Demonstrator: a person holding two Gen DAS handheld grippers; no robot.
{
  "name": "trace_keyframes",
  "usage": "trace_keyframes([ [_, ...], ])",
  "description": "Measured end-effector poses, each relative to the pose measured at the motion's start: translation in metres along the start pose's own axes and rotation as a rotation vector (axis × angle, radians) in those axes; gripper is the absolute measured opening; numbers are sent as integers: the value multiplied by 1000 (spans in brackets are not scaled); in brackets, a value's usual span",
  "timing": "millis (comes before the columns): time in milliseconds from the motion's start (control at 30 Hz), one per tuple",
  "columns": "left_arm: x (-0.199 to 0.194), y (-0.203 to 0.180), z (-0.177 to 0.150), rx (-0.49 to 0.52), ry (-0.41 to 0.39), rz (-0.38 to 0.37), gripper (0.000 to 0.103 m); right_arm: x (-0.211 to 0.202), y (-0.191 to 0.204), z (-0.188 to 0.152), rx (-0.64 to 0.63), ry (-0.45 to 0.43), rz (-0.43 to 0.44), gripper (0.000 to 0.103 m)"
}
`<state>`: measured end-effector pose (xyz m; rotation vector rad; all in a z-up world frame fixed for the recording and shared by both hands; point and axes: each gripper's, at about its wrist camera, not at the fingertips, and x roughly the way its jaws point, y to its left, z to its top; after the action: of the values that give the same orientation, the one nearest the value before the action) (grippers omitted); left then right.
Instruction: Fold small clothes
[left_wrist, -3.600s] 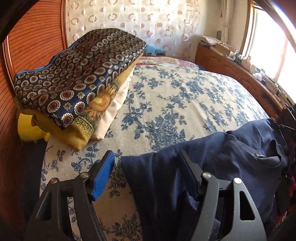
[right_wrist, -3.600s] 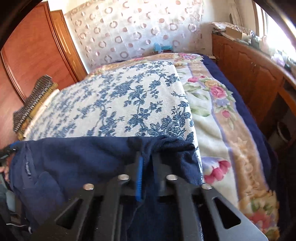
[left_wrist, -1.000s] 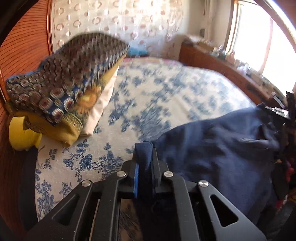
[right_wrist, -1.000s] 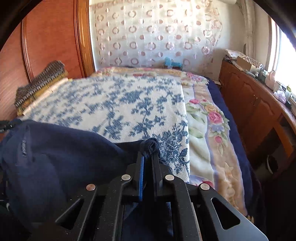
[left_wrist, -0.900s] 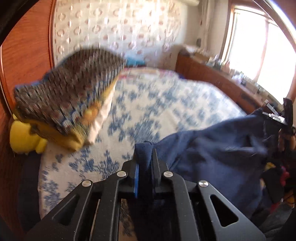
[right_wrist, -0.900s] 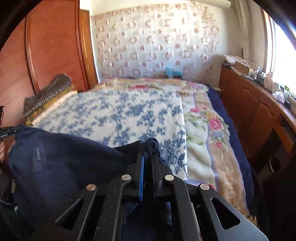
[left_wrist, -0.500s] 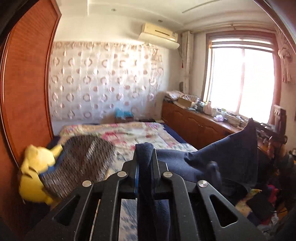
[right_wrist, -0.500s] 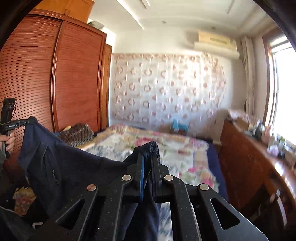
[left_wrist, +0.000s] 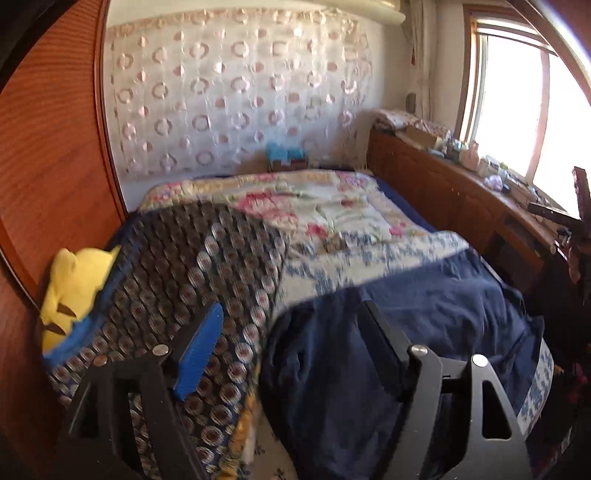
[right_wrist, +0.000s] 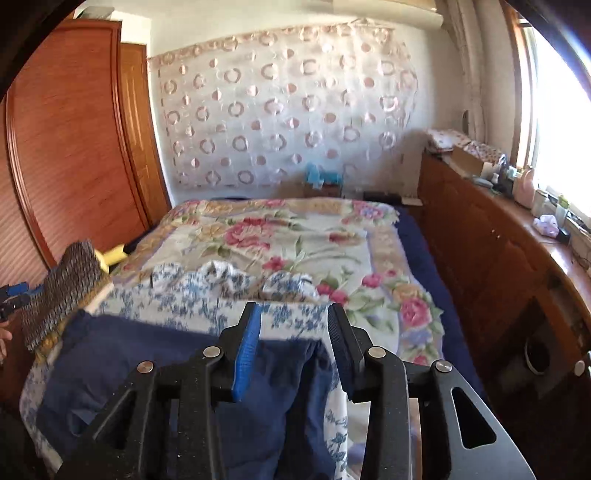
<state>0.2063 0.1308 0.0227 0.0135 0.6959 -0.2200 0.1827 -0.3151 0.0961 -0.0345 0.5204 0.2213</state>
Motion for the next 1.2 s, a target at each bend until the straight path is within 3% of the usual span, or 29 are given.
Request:
trace_keyframes([
  [100, 10, -12, -23, 18, 49, -11, 76, 14, 3, -16, -47, 43, -6, 39],
  [300, 11, -43, -55, 27, 81, -90, 76, 32, -4, -36, -85, 103, 76, 40],
  [567, 17, -79, -92, 62, 107, -115, 76, 57, -24, -78, -27, 179, 161, 40],
  [967, 18, -82, -125, 54, 146, -63, 76, 60, -59, -92, 31, 180, 103, 40],
  [1200, 2, -80, -132, 31, 120, -74, 76, 49, -50, -103, 29, 175, 97, 40],
])
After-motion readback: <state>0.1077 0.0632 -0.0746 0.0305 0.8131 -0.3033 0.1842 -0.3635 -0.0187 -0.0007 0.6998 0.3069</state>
